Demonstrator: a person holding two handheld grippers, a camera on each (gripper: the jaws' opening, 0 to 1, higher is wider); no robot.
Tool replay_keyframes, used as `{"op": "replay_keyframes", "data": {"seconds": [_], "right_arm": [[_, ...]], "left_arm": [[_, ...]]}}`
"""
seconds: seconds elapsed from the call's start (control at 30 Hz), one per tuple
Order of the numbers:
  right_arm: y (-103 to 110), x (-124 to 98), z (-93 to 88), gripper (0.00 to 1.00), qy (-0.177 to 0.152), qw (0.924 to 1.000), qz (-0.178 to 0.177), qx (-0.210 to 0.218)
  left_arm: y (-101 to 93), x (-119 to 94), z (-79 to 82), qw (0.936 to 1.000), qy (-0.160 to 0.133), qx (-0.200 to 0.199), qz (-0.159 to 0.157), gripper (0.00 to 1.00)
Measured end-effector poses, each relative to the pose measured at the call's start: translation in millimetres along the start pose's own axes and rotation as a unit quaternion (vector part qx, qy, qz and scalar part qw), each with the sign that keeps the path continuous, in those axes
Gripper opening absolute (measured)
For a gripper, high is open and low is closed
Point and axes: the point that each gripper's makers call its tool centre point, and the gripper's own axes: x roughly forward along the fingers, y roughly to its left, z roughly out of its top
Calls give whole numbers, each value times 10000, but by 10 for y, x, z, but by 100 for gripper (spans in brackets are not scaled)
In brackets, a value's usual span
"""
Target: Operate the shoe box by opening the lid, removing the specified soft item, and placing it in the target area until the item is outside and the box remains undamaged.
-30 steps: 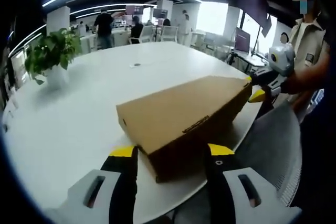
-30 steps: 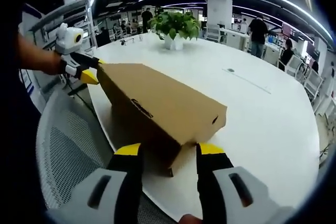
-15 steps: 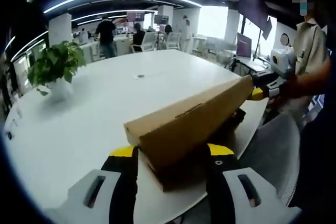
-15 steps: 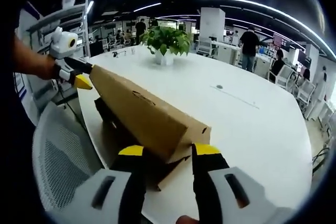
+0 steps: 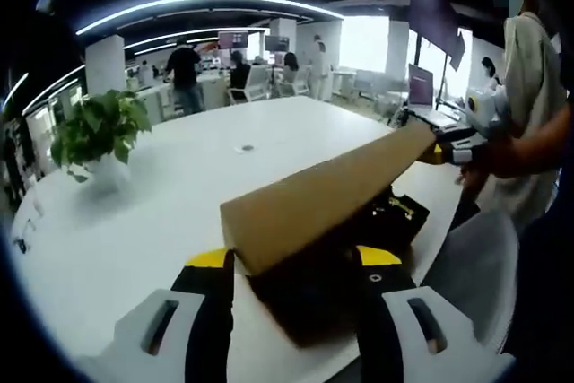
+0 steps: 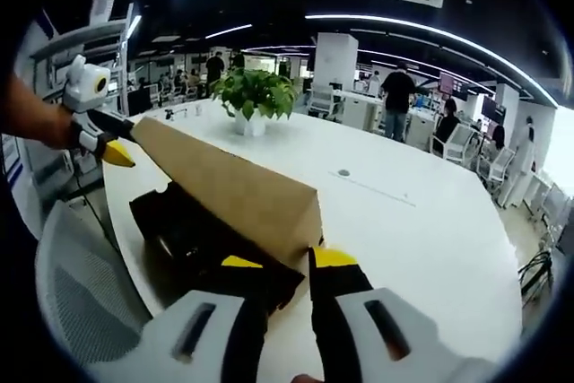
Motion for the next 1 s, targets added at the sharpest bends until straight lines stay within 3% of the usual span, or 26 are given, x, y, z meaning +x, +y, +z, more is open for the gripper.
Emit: {"op": "replay_keyframes", "data": {"seconds": [0.07,0.43,0.8,0.9,1.0], "right_arm": [[-44,13,32,9,-67,9999,-55,131],[-226,127,199,1,-52,9994,-324,-83],[-357,241,298,0,-22,9990,-399,-193],[-391,280,325,0,-13,9991,-393,-163],[-416,318,345,0,4,9990,-394,-191]], "left_arm": [[24,22,50,10000,-41,66,31,54],[98,115,207,9996,-117,217,96,54],[199,194,317,9994,-240,194,175,54],[209,191,324,9993,-306,104,180,54],[255,178,182,9996,-141,-19,247,51]]}}
